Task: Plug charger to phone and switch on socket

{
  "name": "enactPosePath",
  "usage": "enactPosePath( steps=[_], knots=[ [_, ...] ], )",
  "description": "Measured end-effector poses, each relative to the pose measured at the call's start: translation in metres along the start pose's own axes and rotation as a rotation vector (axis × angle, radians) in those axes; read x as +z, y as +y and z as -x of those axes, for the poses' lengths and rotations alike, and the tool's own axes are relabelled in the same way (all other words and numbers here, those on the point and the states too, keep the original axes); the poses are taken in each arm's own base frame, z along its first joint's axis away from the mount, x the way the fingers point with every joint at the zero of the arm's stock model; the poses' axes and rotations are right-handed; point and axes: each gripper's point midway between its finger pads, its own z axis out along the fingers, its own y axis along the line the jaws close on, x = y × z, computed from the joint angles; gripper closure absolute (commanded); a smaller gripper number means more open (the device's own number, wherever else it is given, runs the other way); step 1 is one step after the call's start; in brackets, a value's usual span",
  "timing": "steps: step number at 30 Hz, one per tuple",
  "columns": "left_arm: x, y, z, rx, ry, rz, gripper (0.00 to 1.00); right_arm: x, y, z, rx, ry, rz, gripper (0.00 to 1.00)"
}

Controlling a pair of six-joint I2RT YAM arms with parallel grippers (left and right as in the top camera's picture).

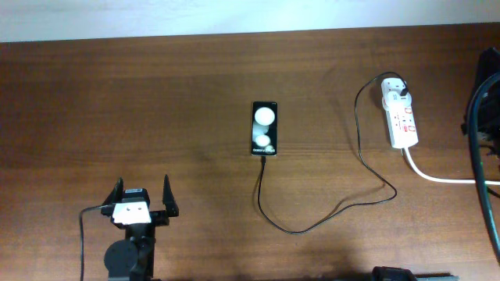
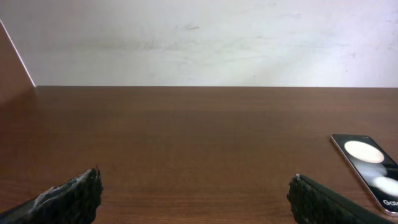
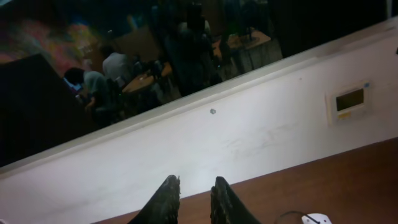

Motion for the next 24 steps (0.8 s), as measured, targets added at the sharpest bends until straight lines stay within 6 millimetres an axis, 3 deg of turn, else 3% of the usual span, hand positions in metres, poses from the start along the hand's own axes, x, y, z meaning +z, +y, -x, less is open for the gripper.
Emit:
enactPosePath(
  steps=[3, 6, 9, 11, 13, 17, 21, 24],
  knots=[
    [0.000, 0.000, 0.000, 0.000, 0.000, 0.000, 0.01, -0.011, 0.009, 0.002, -0.005, -0.010, 0.044, 0.79],
    [0.000, 0.000, 0.000, 0.000, 0.000, 0.000, 0.01, -0.044, 0.024, 0.011, -0.019, -0.067, 0.100, 0.73],
    [0.000, 0.000, 0.000, 0.000, 0.000, 0.000, 0.01, -0.086, 0.043, 0.026, -0.044, -0.164, 0.171, 0.42],
    [0.000, 0.000, 0.000, 0.000, 0.000, 0.000, 0.01, -0.113, 0.053, 0.035, -0.069, -0.232, 0.208, 0.01],
    [0.000, 0.000, 0.000, 0.000, 0.000, 0.000, 0.01, -0.124, 0.055, 0.032, -0.068, -0.231, 0.214, 0.01],
    [0.000, 0.000, 0.000, 0.000, 0.000, 0.000, 0.01, -0.115, 0.042, 0.007, -0.042, -0.123, 0.163, 0.01],
    [0.000, 0.000, 0.000, 0.000, 0.000, 0.000, 0.01, -0.111, 0.022, 0.000, -0.028, -0.105, 0.060, 0.01],
    [0.000, 0.000, 0.000, 0.000, 0.000, 0.000, 0.01, -0.109, 0.009, -0.019, -0.015, -0.028, 0.001, 0.01]
  ],
)
